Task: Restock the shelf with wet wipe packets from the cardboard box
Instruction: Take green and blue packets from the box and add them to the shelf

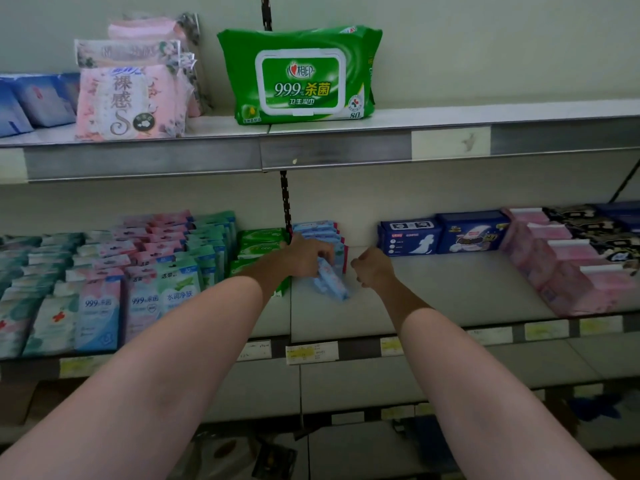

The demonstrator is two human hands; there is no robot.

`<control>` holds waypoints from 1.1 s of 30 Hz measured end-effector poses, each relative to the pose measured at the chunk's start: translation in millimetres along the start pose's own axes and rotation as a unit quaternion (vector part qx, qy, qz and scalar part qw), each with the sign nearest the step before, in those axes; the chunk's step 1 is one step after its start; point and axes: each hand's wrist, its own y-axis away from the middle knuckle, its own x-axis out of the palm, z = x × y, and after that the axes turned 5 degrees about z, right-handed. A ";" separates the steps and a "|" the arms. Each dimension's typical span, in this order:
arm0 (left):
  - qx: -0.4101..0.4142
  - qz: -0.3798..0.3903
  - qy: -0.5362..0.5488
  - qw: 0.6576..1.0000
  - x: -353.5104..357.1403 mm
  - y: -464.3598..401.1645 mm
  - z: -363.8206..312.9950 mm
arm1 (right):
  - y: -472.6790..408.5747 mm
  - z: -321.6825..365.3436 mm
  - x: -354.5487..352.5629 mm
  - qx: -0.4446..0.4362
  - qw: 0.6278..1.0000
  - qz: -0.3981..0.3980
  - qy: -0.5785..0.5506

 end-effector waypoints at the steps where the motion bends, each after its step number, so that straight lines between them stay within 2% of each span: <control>1: 0.004 0.017 0.016 1.000 1.6 0.2 -0.9 | 1.3 -1.5 -0.9 0.000 1.000 0.001 0.000; 4: -0.016 0.053 0.076 0.996 1.7 1.7 -11.3 | 10.9 -2.7 -2.6 0.006 1.000 0.015 0.007; 6: -0.042 0.048 0.101 0.993 2.2 1.3 -18.9 | 16.8 -4.9 -1.4 0.005 1.000 0.021 0.016; 10: -0.050 -0.027 0.082 0.995 8.4 6.2 -18.2 | 31.0 -4.6 -0.2 0.001 0.999 0.033 0.031; 13: -0.095 -0.064 0.088 0.989 10.2 12.8 -11.3 | 35.9 -2.9 0.6 -0.008 0.999 0.035 0.022; 15: -0.120 -0.010 0.104 0.987 7.7 16.2 -9.8 | 38.8 -2.0 1.7 -0.017 0.999 0.036 0.016; 18: -0.124 0.102 0.056 0.985 4.6 20.5 -8.6 | 43.4 -1.6 4.9 -0.030 0.998 0.043 0.023; 22: -0.126 0.145 -0.024 0.981 5.7 23.2 -9.1 | 45.9 -2.2 7.1 -0.047 0.998 0.049 0.015; 25: -0.120 0.101 -0.004 0.988 7.2 22.3 -6.5 | 45.1 -3.0 5.5 -0.051 0.998 0.044 0.014; 28: -0.108 0.015 0.015 0.994 14.1 19.6 -1.7 | 42.0 -4.5 1.9 -0.048 0.999 0.019 0.012; 33: -0.116 -0.105 -0.035 0.987 28.4 6.1 -1.9 | 39.0 -6.7 -2.5 -0.048 0.999 0.002 -0.003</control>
